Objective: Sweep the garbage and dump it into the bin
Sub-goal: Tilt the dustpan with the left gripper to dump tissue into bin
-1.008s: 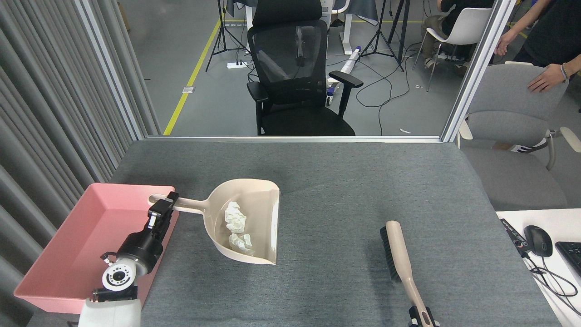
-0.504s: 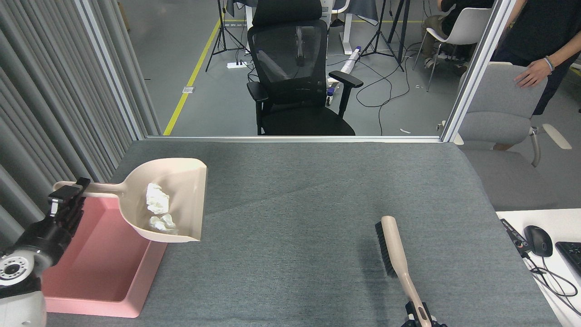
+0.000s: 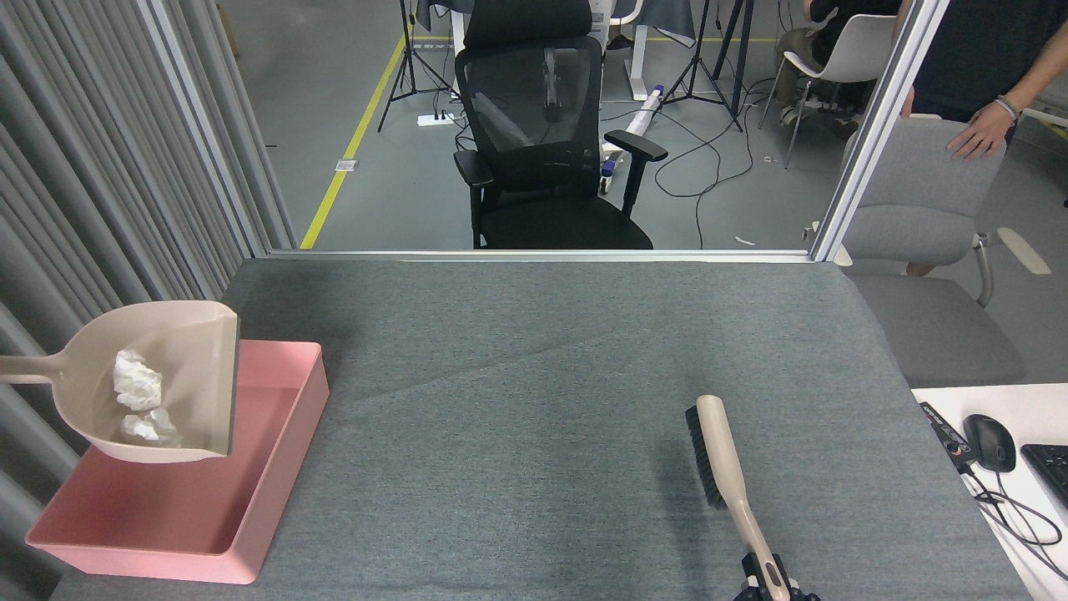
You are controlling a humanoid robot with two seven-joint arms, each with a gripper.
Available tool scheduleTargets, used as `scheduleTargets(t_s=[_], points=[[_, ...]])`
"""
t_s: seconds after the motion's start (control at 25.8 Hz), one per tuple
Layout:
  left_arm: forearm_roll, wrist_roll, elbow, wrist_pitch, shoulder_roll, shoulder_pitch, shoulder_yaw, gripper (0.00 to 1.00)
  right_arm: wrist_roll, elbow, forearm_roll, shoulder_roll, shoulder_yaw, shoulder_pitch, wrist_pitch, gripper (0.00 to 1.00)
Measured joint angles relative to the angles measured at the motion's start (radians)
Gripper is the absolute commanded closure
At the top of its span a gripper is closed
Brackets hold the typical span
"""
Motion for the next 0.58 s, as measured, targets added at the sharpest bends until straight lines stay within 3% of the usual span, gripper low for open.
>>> scheduleTargets(t_s=[0.23, 0.58], points=[[-0.130, 0.019, 0.165, -0.134, 0.029, -0.069, -0.001, 1.00, -0.011, -0.002, 0.000, 0.000, 0.001, 0.003, 0.000, 0.86], [-0.386, 0.163, 0.206, -0.209, 0.027, -0.148, -0.001, 1.00, -0.015, -0.011, 0.000, 0.007, -0.001, 0.008, -0.025, 0.86]])
